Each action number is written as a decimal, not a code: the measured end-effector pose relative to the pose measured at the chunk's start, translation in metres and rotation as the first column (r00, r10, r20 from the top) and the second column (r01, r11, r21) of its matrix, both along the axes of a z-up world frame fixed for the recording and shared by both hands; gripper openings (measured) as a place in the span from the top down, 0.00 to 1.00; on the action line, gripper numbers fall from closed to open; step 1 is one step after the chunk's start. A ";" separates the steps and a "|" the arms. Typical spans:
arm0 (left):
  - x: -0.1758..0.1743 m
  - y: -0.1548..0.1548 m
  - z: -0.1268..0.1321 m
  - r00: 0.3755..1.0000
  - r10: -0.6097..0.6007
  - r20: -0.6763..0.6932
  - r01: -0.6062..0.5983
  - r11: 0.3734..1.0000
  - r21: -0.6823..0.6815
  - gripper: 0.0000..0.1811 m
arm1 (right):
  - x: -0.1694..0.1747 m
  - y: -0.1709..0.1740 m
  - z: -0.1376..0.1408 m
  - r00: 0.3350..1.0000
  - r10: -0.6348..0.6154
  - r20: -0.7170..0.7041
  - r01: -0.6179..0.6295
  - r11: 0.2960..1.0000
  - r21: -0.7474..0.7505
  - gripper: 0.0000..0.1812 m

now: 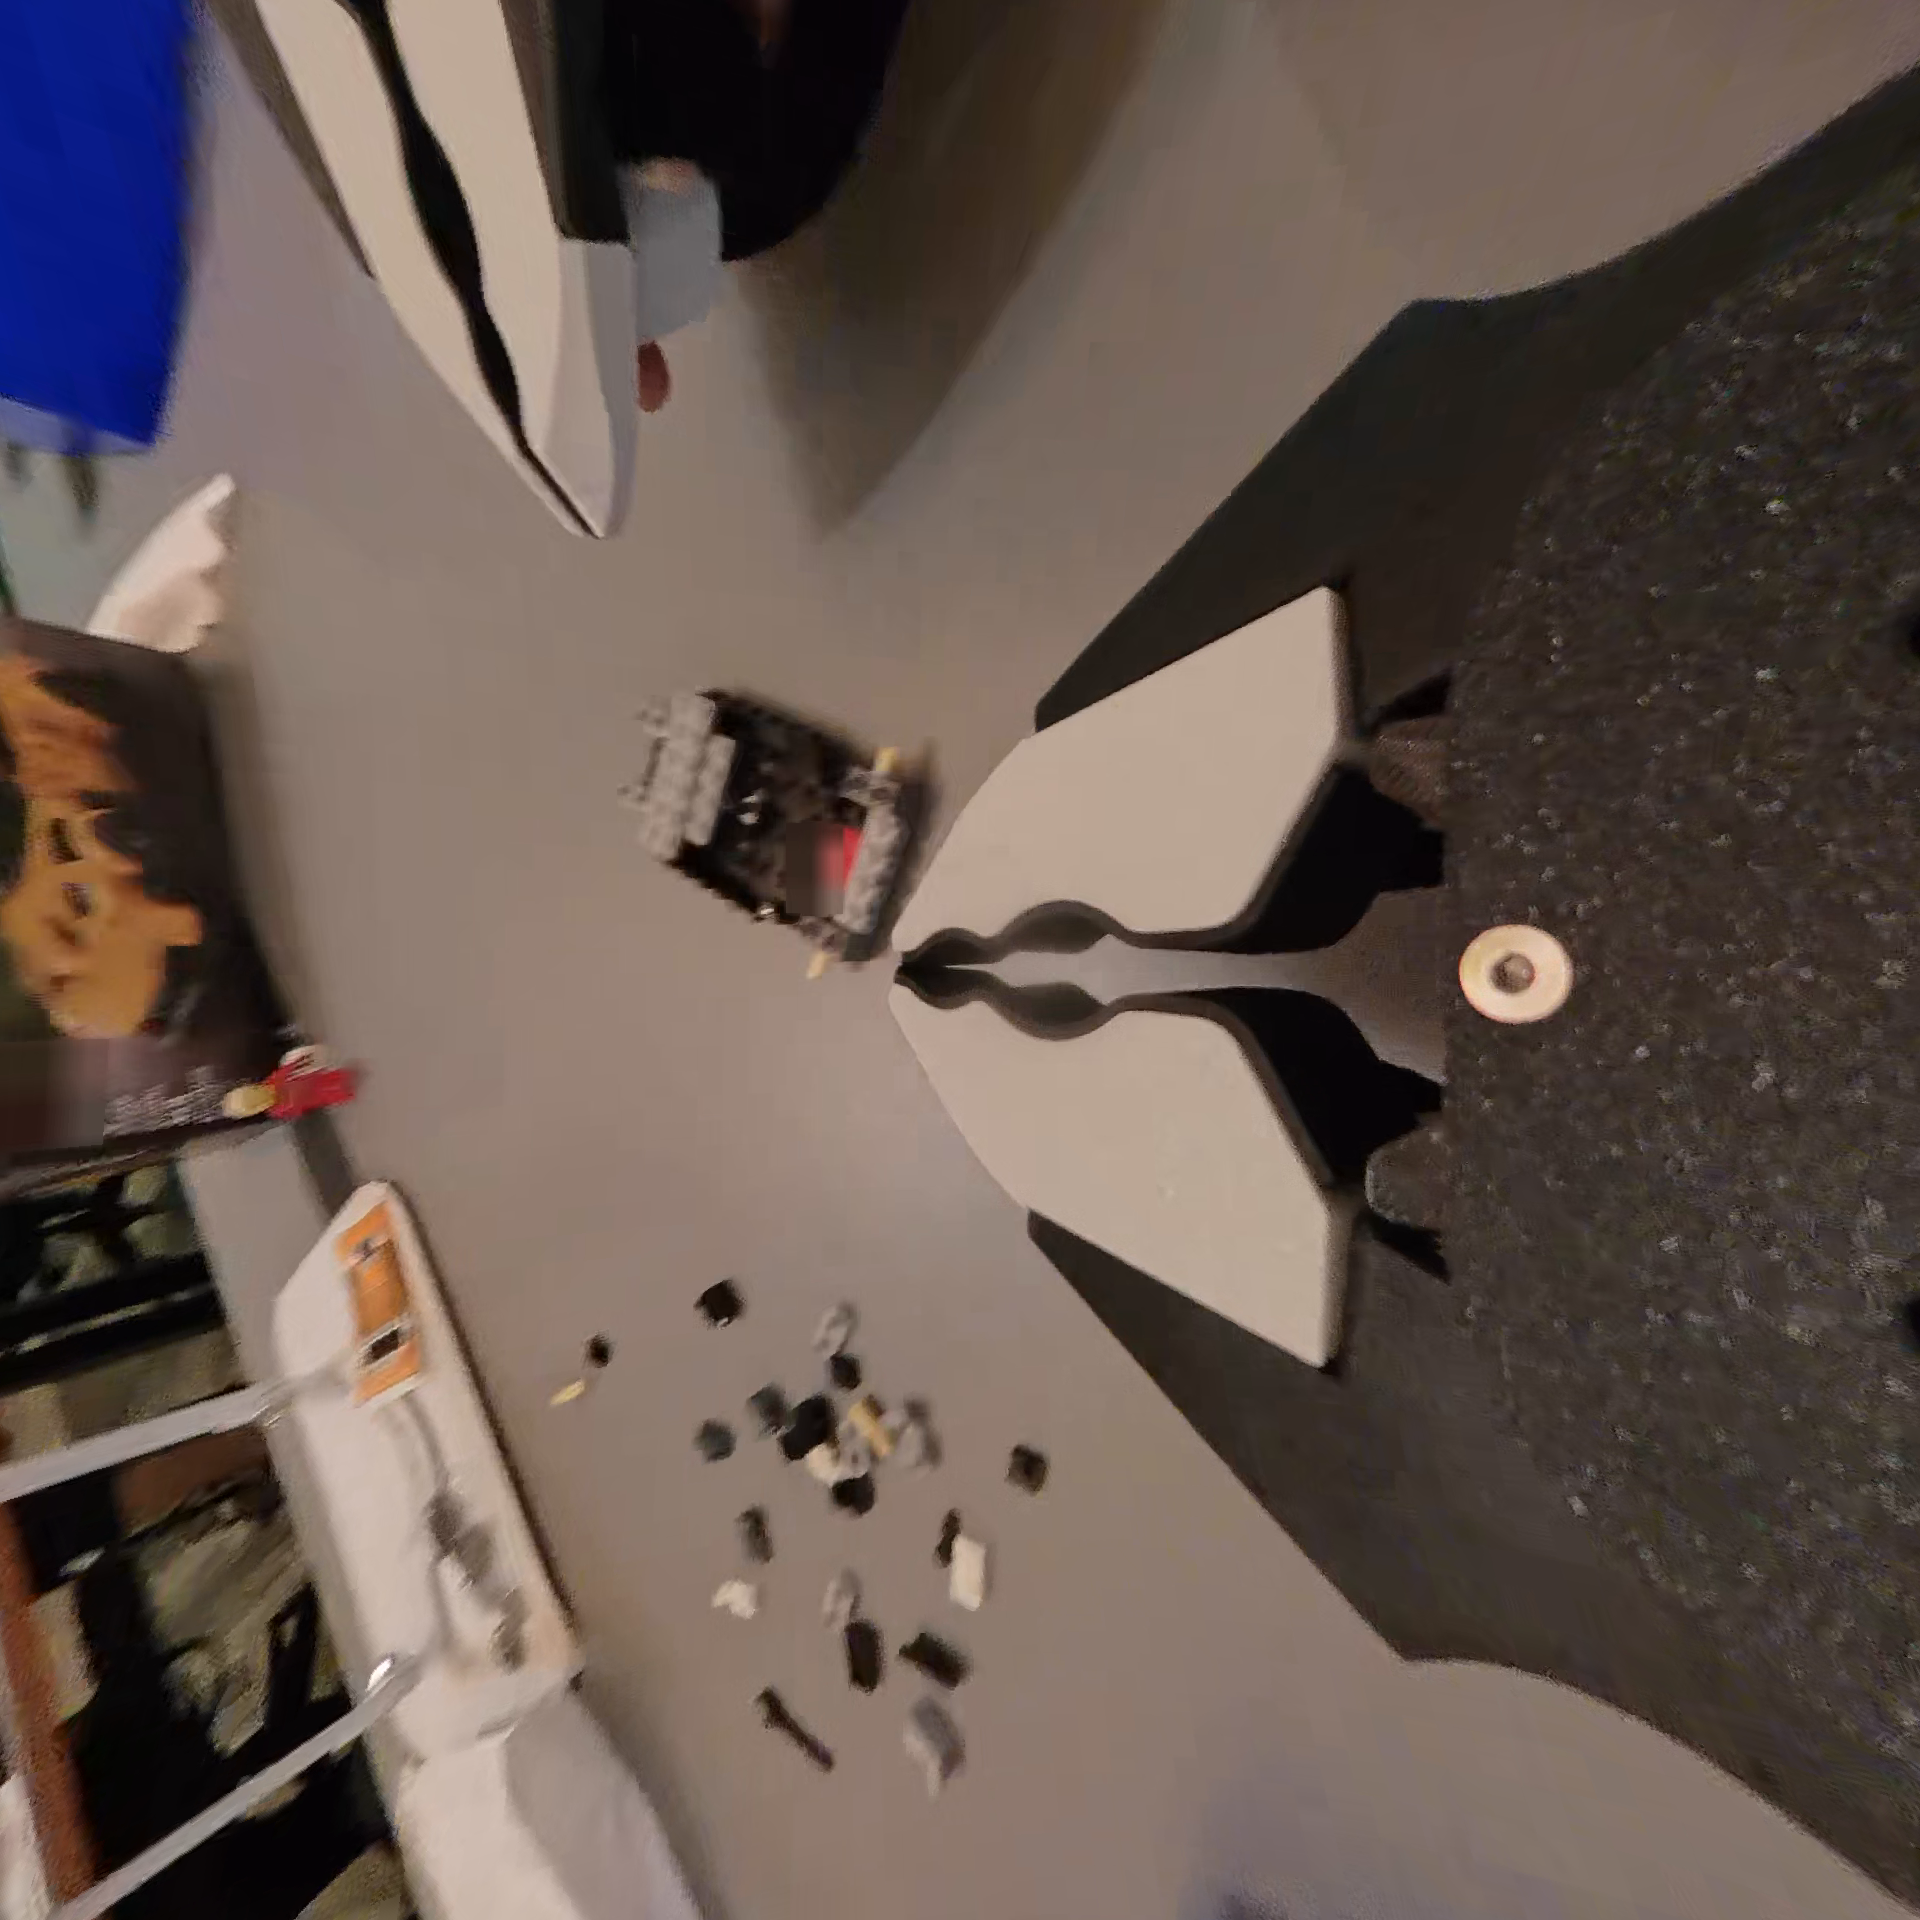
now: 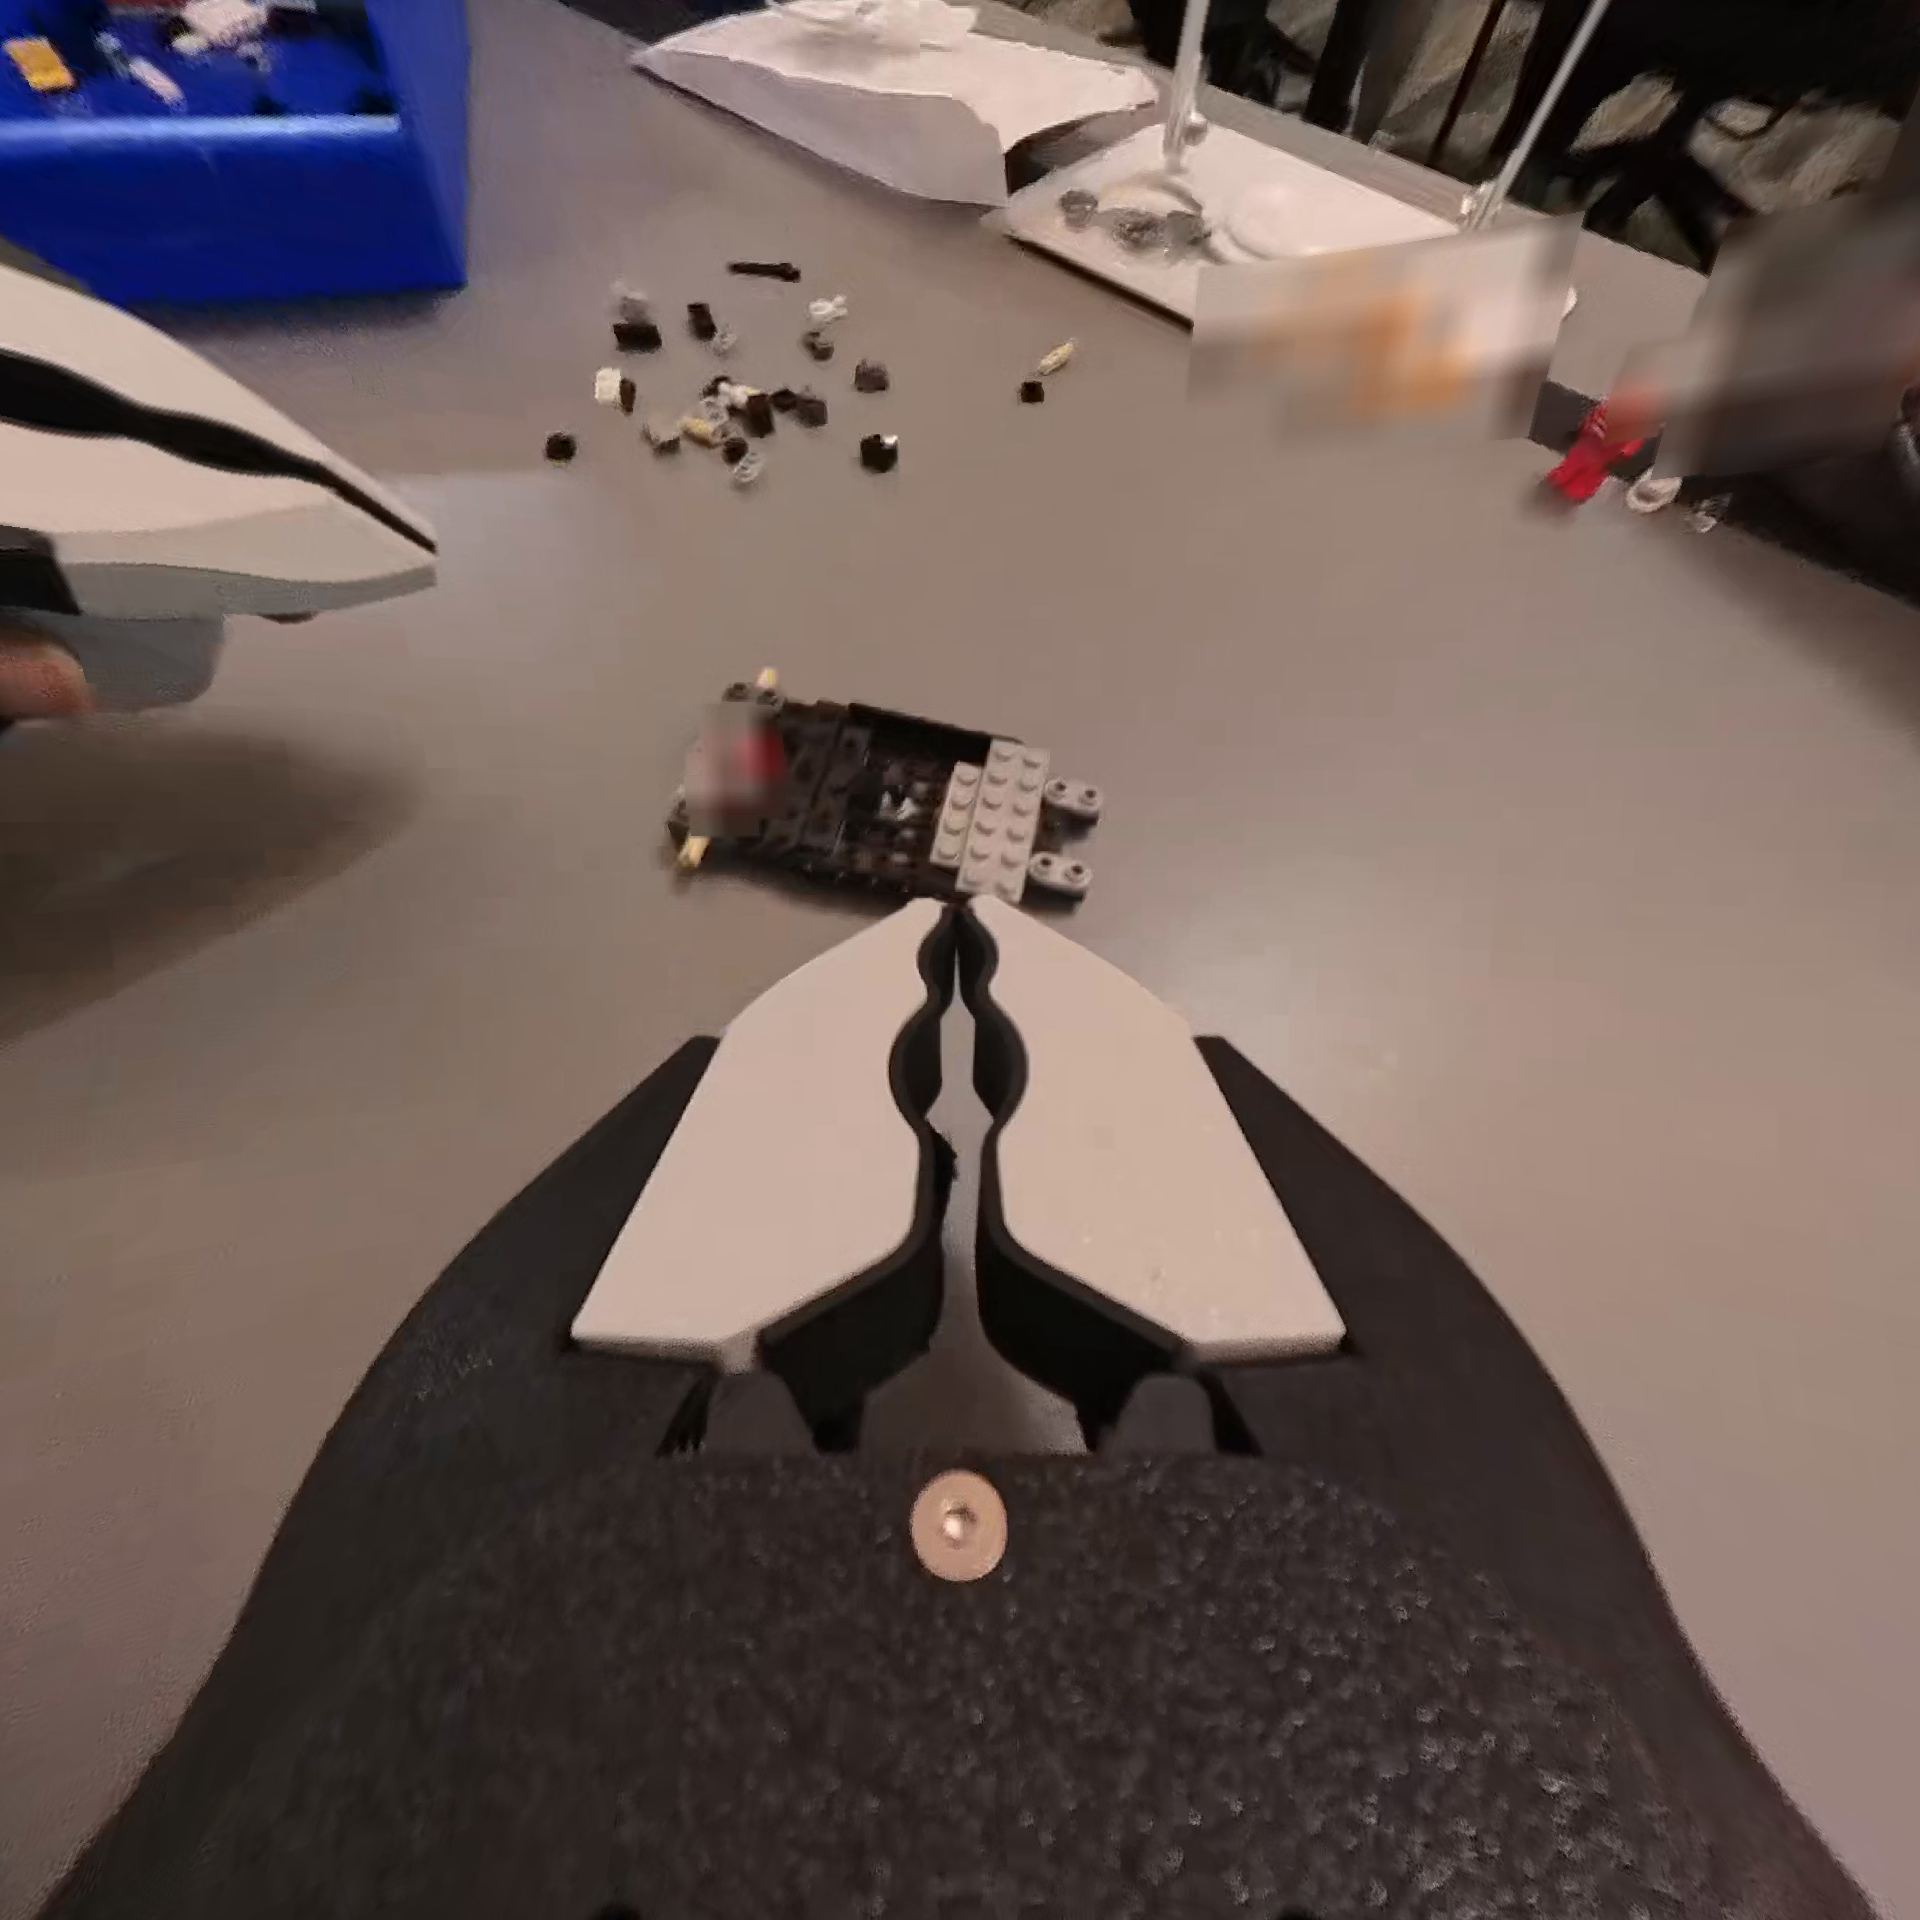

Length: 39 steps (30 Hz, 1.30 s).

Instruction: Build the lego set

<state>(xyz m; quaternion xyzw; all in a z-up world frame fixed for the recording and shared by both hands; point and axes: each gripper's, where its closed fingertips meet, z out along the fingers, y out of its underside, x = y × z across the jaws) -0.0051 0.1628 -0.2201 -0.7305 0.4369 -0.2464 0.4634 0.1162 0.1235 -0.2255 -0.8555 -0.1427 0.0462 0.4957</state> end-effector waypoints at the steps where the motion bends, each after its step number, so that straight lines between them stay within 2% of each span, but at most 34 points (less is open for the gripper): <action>1: -0.001 -0.003 -0.005 1.000 -0.008 -0.011 0.008 1.000 -0.013 1.00 | 0.001 -0.003 -0.001 0.999 -0.014 0.037 0.013 1.000 0.025 1.00; 3: 0.000 -0.006 -0.010 1.000 -0.012 -0.016 0.011 1.000 -0.027 1.00 | 0.001 -0.004 0.004 0.996 -0.029 0.090 0.022 0.997 0.074 1.00; 6: 0.002 -0.003 -0.011 0.999 -0.008 -0.047 0.008 1.000 0.015 1.00 | 0.001 -0.001 -0.006 0.994 -0.029 0.106 0.027 1.000 0.016 1.00; 17: 0.005 0.000 -0.019 0.997 -0.024 -0.074 0.027 0.999 0.036 0.98 | 0.000 -0.002 -0.005 1.000 -0.003 0.026 0.003 1.000 0.014 1.00; 25: 0.004 0.001 -0.022 0.997 -0.015 -0.082 0.018 0.999 0.029 1.00 | -0.002 -0.002 -0.009 0.997 0.005 0.083 -0.005 1.000 -0.001 1.00; 32: 0.004 0.002 -0.018 0.998 -0.011 -0.063 0.013 0.999 0.035 0.97 | -0.001 -0.001 -0.009 0.997 -0.004 0.081 0.004 1.000 -0.003 1.00; 39: 0.002 0.007 -0.017 0.998 0.026 -0.050 -0.025 1.000 0.019 1.00 | 0.003 0.000 -0.009 0.996 -0.031 0.084 0.031 1.000 0.000 1.00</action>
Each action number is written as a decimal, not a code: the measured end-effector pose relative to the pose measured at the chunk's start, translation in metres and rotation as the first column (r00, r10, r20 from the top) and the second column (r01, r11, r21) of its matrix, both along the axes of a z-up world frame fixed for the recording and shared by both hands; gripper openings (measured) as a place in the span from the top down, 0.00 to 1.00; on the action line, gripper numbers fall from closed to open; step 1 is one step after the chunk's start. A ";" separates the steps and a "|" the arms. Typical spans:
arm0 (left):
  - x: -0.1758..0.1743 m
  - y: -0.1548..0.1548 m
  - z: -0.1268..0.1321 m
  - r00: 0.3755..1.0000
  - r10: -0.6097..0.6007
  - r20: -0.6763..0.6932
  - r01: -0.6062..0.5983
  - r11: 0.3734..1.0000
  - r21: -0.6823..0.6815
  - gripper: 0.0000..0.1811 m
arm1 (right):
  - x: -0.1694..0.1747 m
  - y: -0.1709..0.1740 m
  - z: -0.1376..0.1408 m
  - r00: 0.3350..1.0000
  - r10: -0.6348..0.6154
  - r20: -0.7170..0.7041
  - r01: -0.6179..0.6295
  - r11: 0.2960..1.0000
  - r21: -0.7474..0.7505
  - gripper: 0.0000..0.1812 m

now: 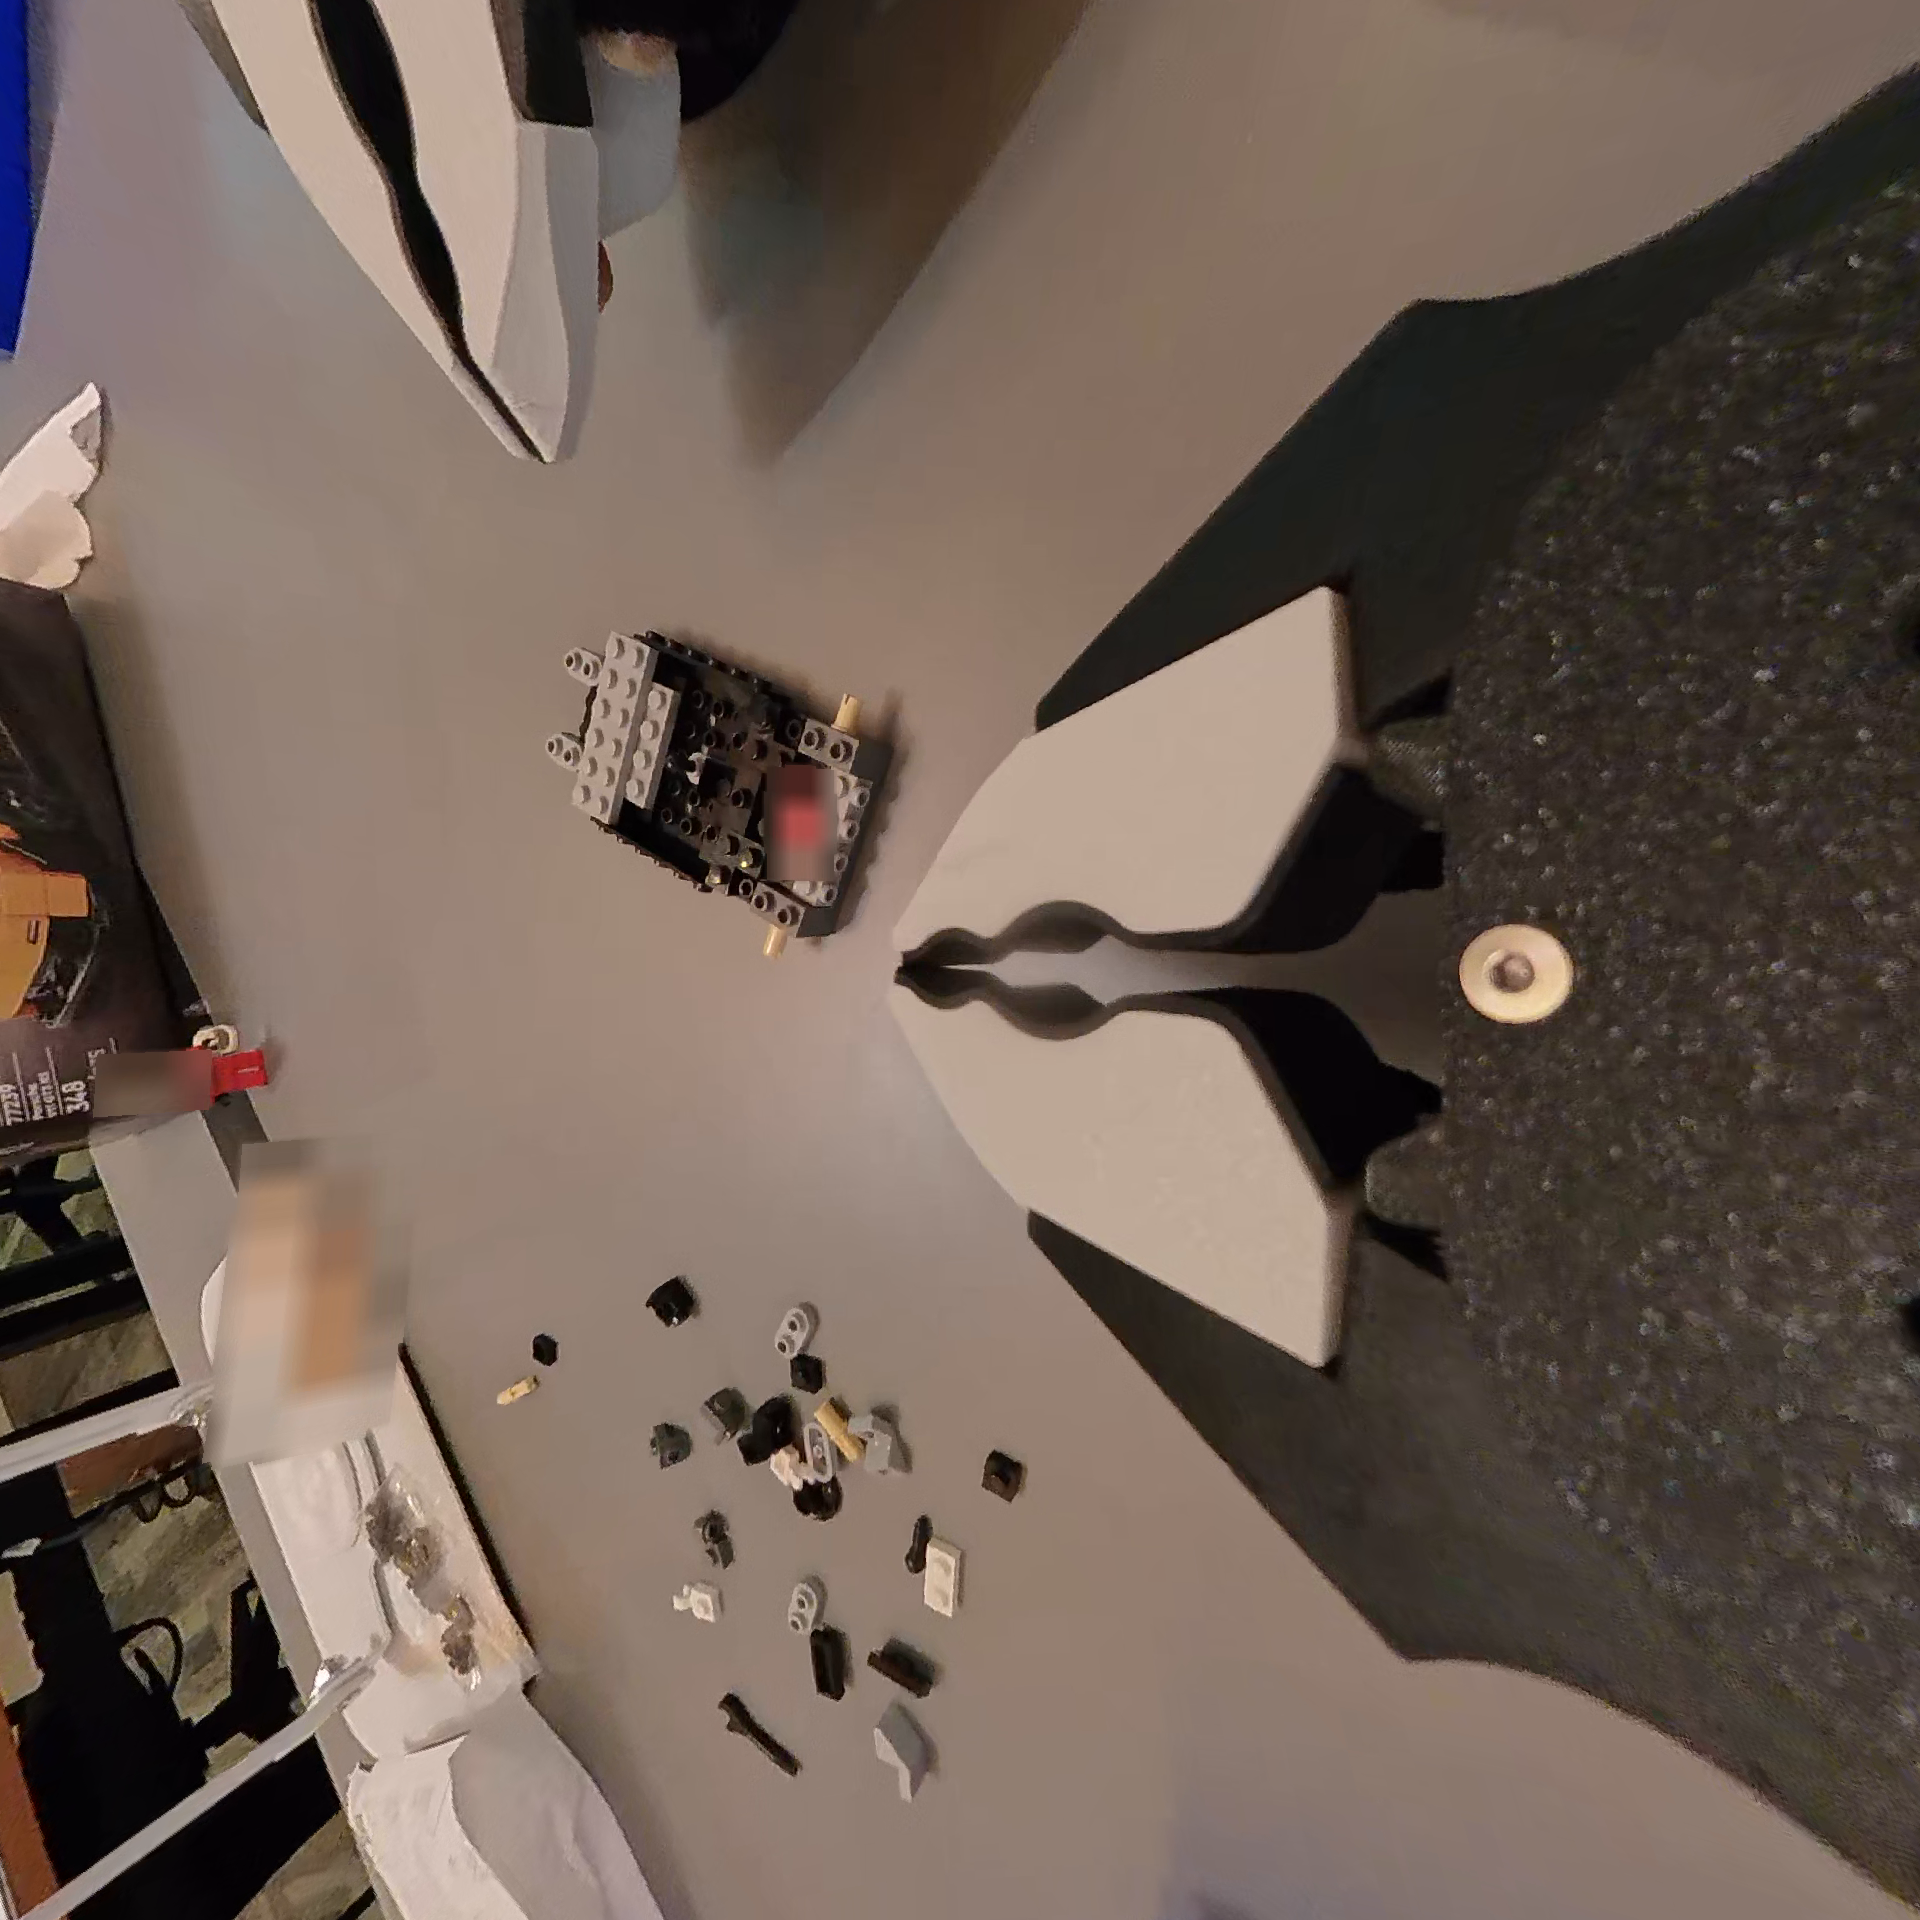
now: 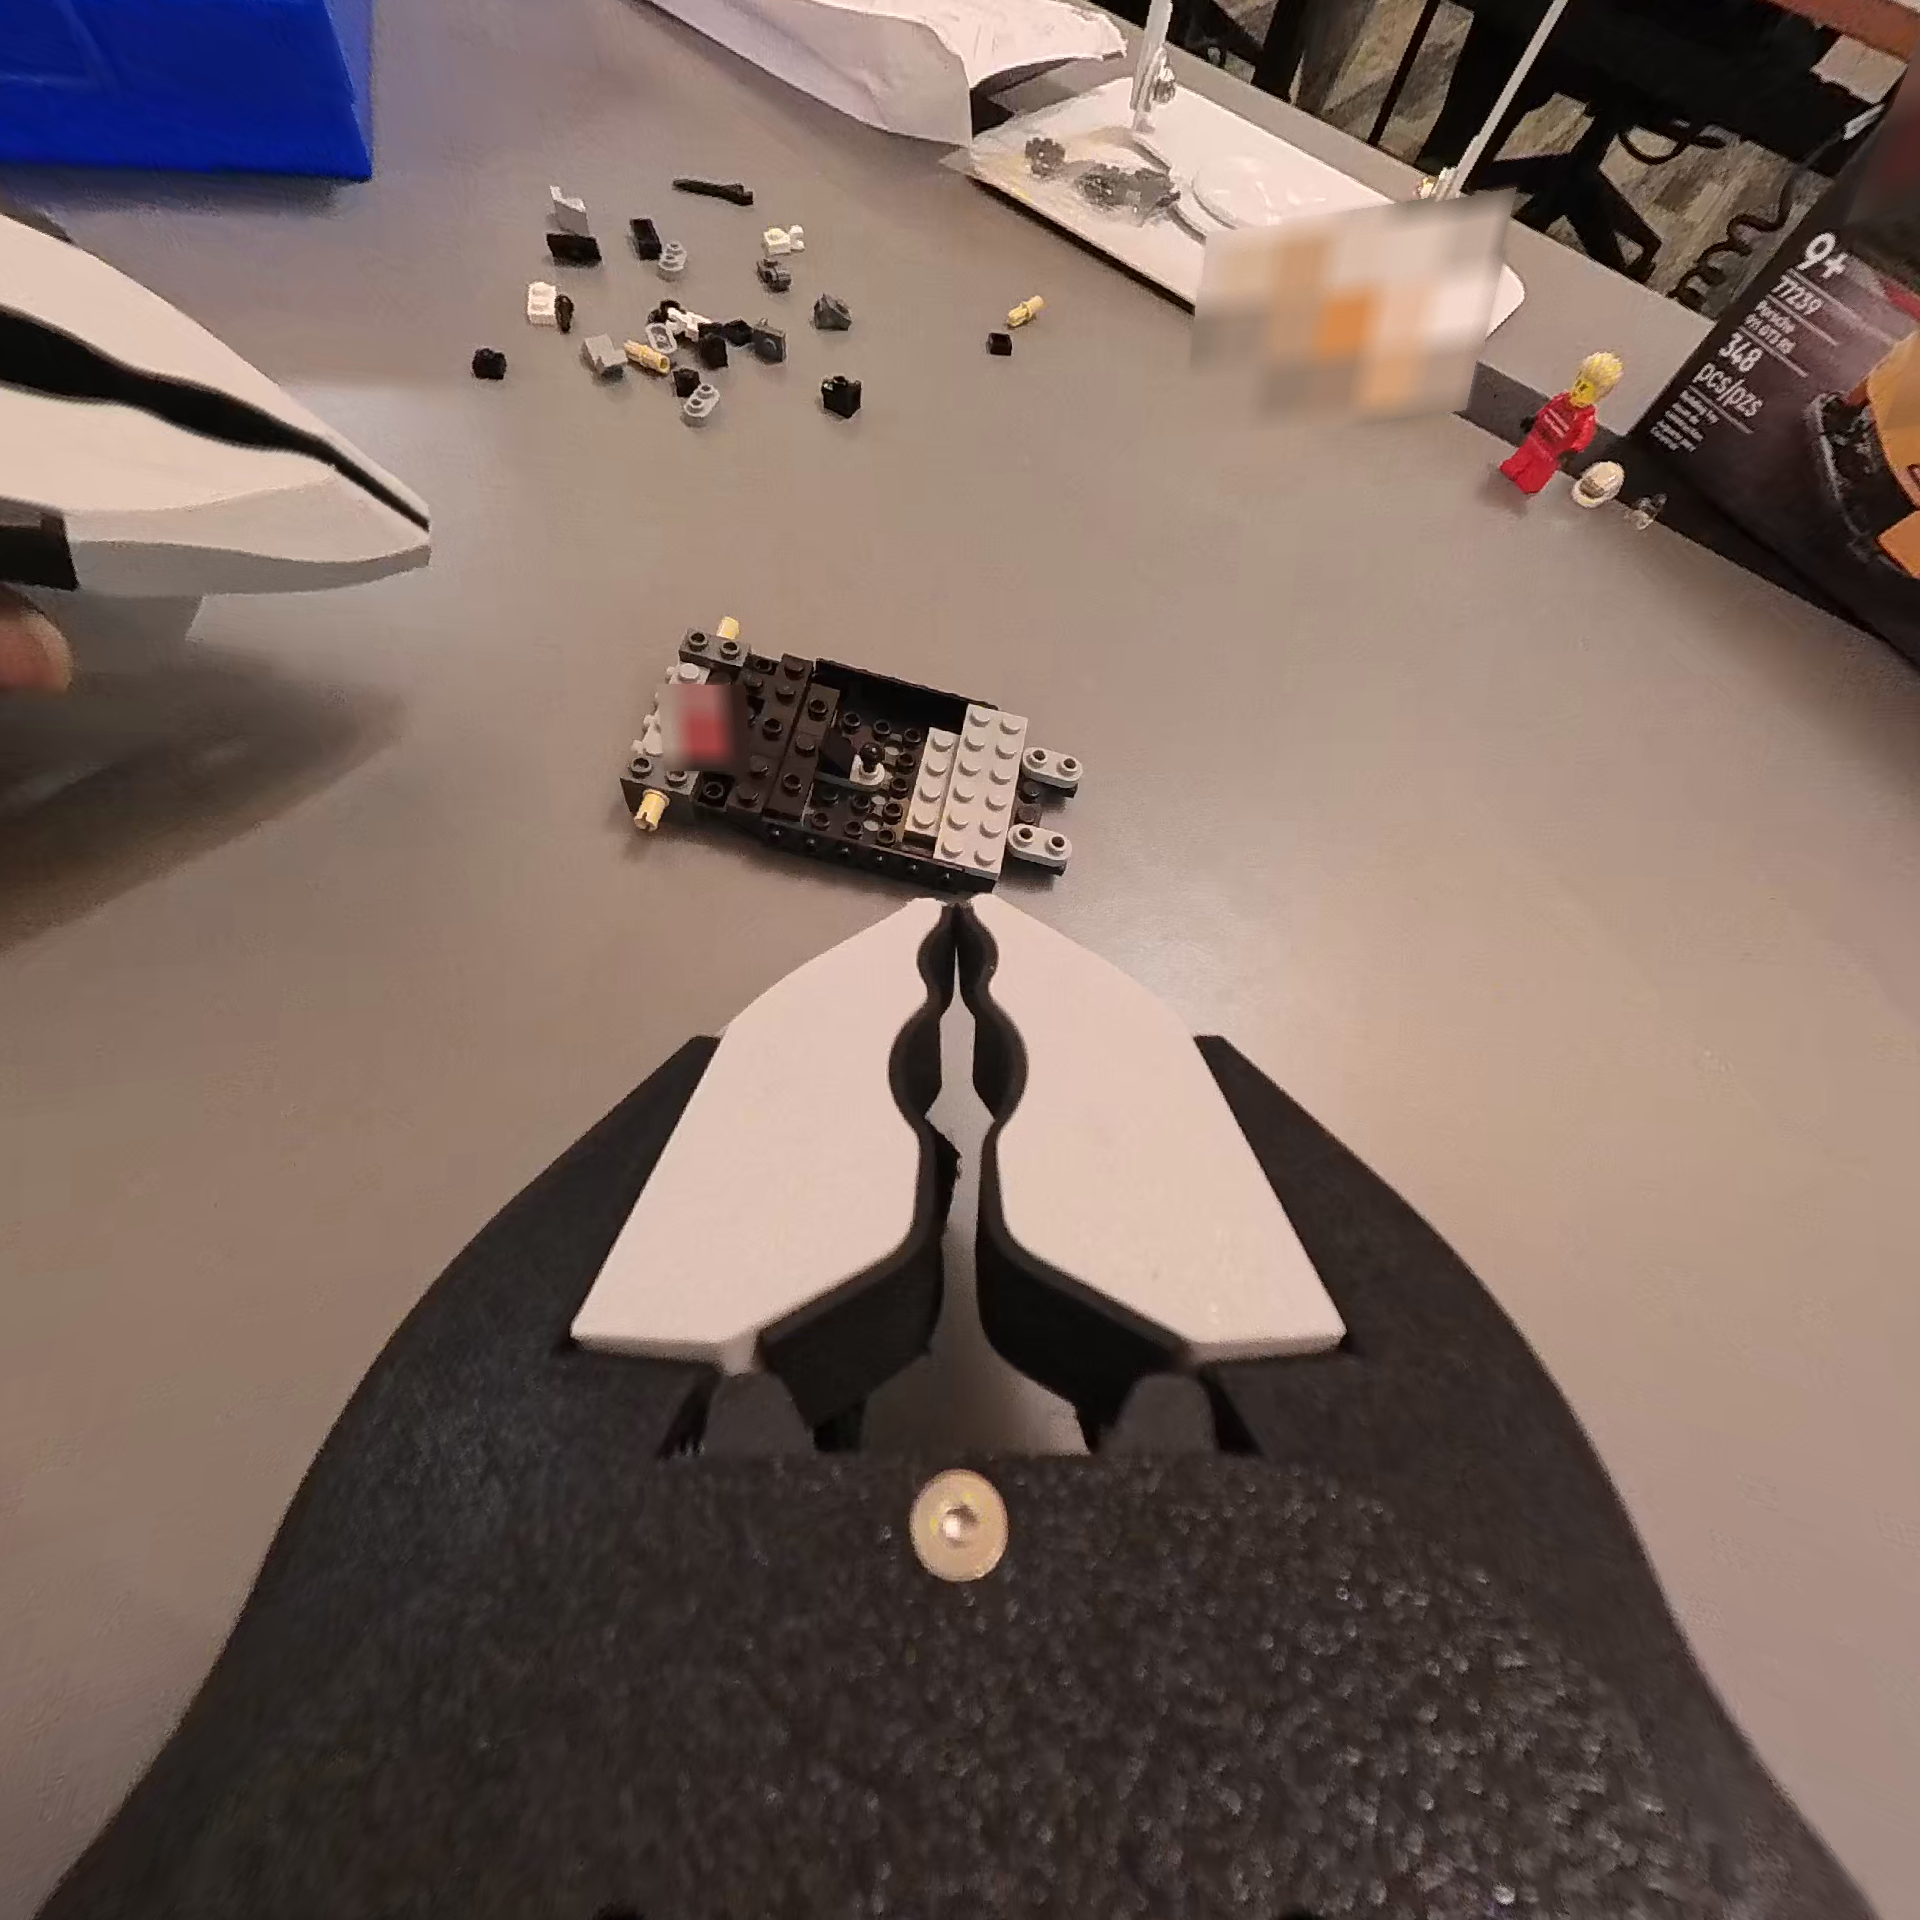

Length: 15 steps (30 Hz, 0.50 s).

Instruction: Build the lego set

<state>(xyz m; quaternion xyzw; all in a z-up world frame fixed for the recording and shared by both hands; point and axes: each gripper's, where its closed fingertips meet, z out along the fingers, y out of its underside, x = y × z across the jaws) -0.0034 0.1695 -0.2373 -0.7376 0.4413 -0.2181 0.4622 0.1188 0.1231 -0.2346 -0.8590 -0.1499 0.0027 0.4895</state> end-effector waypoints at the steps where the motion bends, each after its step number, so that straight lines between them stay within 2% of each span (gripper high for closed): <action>1: -0.001 0.001 0.001 1.000 0.005 0.006 -0.005 1.000 -0.001 1.00 | 0.000 0.000 0.000 1.000 0.001 0.000 -0.001 1.000 -0.002 1.00; 15: -0.002 0.004 0.003 1.000 0.021 0.014 -0.021 1.000 0.013 1.00 | 0.000 0.000 0.000 1.000 0.000 0.007 0.000 1.000 0.004 1.00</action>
